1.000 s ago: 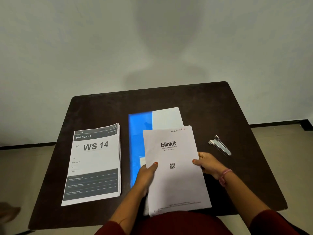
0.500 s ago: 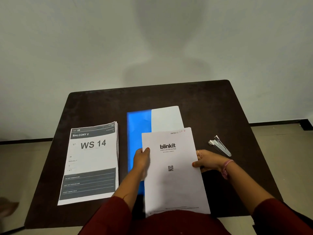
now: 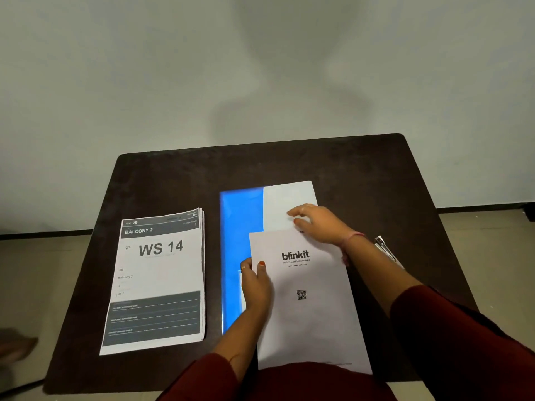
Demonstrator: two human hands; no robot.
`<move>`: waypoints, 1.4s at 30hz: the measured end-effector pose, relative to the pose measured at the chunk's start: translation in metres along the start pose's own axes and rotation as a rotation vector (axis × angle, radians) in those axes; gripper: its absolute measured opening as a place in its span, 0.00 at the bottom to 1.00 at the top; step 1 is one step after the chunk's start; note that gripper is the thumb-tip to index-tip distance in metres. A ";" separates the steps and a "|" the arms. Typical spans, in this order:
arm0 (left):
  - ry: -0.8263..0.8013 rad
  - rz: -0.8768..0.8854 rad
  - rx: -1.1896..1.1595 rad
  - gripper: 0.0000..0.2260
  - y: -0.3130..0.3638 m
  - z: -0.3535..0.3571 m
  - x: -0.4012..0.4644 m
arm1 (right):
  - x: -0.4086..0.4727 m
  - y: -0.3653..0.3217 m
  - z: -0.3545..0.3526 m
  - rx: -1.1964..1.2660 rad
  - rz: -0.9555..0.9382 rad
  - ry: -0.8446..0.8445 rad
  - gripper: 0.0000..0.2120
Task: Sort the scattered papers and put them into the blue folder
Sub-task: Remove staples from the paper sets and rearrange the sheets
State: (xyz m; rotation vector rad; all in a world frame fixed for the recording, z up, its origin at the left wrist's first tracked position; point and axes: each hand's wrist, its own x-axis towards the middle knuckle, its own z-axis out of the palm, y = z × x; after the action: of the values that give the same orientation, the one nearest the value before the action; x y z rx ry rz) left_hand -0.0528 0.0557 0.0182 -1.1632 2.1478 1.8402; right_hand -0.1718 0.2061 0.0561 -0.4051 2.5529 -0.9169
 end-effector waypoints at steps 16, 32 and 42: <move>-0.104 -0.059 -0.011 0.14 0.026 0.004 0.035 | 0.033 -0.015 0.048 0.126 0.042 -0.148 0.13; -0.070 -0.035 -0.027 0.10 0.018 0.008 0.047 | -0.032 0.038 0.038 -0.146 0.084 0.361 0.18; -0.099 -0.041 -0.097 0.06 0.012 0.010 0.046 | -0.118 0.104 0.000 -0.089 0.654 0.307 0.33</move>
State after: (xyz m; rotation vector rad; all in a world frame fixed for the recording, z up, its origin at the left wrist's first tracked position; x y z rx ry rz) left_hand -0.0963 0.0427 0.0019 -1.0999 1.9877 1.9607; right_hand -0.0820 0.3300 0.0198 0.5676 2.7139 -0.6477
